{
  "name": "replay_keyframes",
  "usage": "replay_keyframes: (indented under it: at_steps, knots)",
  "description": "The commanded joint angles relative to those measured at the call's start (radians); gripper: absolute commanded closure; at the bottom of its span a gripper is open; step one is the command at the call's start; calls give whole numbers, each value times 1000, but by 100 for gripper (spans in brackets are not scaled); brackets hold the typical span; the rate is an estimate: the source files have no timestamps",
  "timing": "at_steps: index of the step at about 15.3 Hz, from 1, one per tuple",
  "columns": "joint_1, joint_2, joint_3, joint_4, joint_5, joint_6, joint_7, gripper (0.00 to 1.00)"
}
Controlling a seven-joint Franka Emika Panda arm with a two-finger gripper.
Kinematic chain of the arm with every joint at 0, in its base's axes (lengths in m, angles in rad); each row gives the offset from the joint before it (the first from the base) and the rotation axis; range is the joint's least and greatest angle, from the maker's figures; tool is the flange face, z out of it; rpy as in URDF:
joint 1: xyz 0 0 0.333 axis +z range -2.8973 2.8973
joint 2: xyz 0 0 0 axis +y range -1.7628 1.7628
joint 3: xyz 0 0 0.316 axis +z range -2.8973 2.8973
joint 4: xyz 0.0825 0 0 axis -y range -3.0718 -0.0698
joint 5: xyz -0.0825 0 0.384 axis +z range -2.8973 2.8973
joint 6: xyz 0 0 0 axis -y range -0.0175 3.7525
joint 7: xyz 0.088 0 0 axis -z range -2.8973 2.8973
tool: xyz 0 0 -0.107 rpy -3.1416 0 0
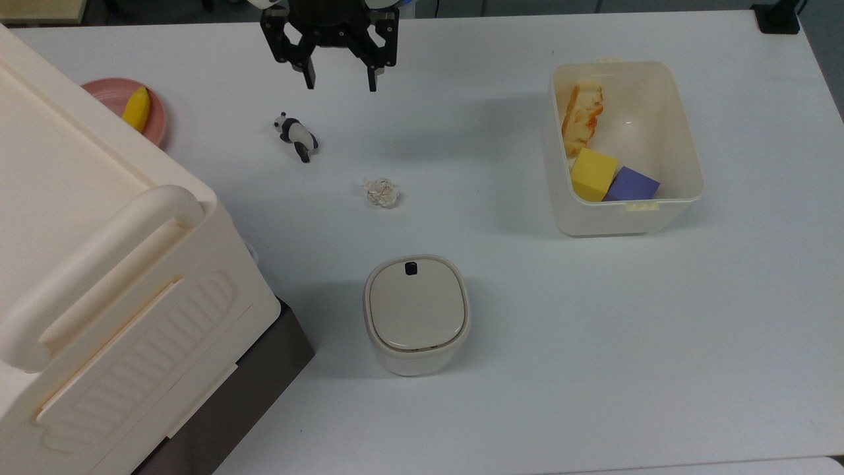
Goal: Open the trash can
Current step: 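Move the gripper over the cream trash can and lower toward its lid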
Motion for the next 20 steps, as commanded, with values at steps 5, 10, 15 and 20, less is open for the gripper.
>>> replay_keyframes:
  at_steps: [5, 10, 15, 20]
  knots:
    - [6, -7, -10, -3, 49, -11, -95, 100]
    - [7, 9, -10, -3, 68, 85, -85, 100]
    - [15, 102, -2, 9, 112, 295, -82, 100]
    - [43, 231, 3, 113, 111, 406, -90, 100]
